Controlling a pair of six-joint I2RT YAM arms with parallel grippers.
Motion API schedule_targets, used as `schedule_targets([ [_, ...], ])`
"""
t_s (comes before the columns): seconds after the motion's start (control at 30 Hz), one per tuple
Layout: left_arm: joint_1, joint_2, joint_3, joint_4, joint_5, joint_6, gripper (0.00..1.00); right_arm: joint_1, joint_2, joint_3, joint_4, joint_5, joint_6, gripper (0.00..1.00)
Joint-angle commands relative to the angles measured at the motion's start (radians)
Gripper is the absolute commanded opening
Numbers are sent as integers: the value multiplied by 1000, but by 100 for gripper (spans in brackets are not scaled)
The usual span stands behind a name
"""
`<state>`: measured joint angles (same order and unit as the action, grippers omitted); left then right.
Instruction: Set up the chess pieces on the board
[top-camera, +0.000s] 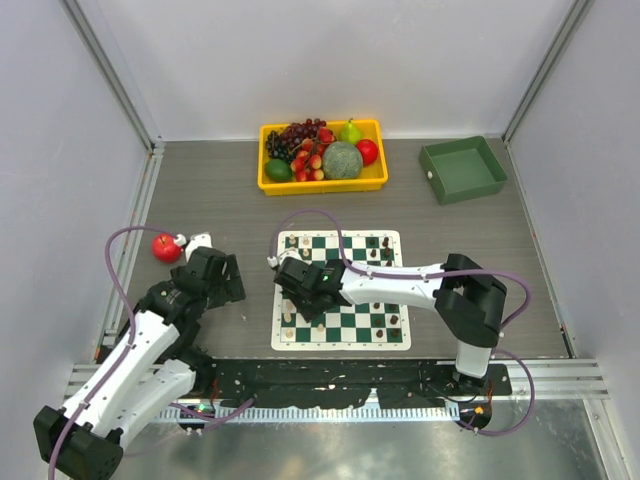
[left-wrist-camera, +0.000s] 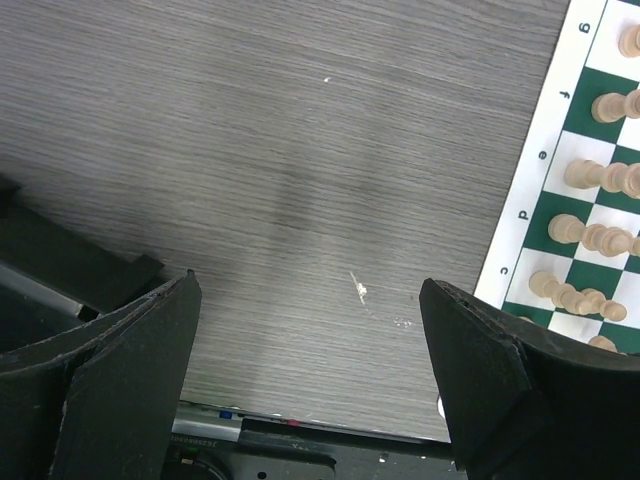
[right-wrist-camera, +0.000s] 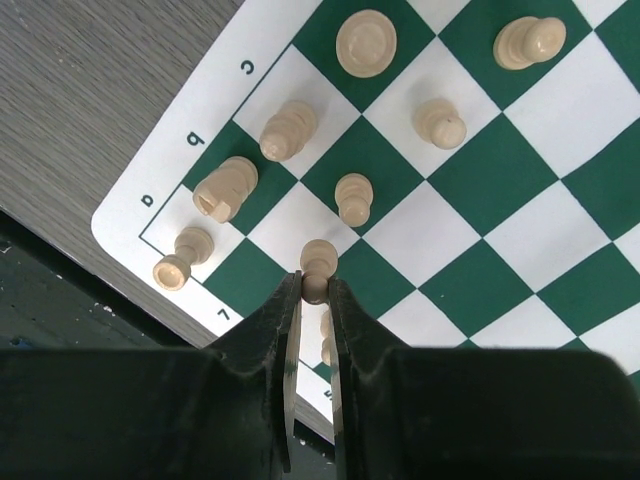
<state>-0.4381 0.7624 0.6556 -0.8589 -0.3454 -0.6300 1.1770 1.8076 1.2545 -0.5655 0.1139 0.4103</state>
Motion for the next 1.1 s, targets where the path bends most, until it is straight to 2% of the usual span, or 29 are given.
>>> schedule_targets([
  [0.0, 4, -25, 10, -14, -58, -34, 99, 7, 16, 48, 29, 9, -18, 20],
  [0.67, 6, -103, 24, -84, -165, -109, 99, 9, 56, 68, 10, -34, -28, 21],
  [1.07, 6, -100, 22, -89, -167, -108, 99, 9, 64, 74, 6, -42, -31, 25],
])
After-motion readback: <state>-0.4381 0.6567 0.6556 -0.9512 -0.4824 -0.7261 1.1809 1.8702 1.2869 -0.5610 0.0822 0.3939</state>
